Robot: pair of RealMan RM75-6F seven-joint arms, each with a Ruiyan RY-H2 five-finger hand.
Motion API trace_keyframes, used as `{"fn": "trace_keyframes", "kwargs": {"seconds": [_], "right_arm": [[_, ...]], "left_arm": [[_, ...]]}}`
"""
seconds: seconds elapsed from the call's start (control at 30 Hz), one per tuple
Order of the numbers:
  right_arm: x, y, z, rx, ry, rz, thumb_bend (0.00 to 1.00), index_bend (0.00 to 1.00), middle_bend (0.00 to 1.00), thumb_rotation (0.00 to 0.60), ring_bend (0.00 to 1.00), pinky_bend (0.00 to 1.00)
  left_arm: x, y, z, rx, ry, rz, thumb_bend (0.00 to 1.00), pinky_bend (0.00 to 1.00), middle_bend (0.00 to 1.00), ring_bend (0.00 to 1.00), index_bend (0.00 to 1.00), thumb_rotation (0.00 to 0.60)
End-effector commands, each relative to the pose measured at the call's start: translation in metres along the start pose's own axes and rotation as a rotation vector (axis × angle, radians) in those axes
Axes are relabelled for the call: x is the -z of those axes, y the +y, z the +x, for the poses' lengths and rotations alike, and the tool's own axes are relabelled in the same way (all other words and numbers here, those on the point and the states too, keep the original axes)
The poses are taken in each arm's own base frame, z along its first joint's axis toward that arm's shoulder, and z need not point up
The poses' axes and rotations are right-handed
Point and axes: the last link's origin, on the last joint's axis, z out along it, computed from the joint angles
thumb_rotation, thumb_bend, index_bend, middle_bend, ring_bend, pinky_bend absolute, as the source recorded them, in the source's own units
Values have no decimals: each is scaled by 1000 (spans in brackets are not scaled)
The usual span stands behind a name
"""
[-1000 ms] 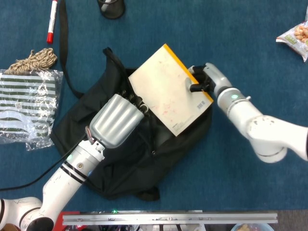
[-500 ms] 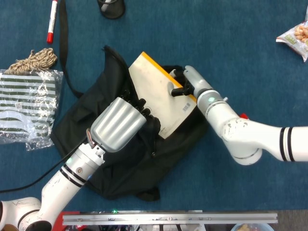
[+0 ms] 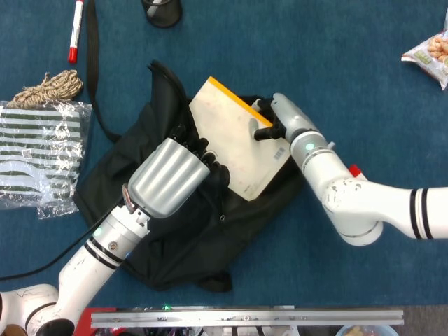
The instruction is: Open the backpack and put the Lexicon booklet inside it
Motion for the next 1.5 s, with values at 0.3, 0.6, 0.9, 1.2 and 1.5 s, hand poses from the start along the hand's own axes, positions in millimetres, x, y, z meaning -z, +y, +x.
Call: {"fn": "trace_keyframes", "kwargs": {"seconds": [0.3,0.6,0.9,1.2,1.5], "right_arm": [[-2,9,1,40,-4,-30,525,800,591,600,472,617],[-4,-3,-18,65,-39,-9,525,800,591,600,472,617],[-3,-14,-27,65,-78,13,529,800,584,600,472,616],[-4,-20,-38,33,-141,16,548,800,573,600,466,617],[-4,-21,-35,11,-207,46,490,520,407,600,308,467]], "left_arm": [[0,2,1,-4,2,-2,469,431,492,453,512,600],[1,-1,3,-11,4,7,469,428,488,439,517,600],[4,-1,4,-15,10,16,469,428,488,424,517,600],[5,-4,5,-3,5,43,469,446,491,418,516,600],[7,-8,4,-9,-2,58,469,451,492,418,516,600]]}}
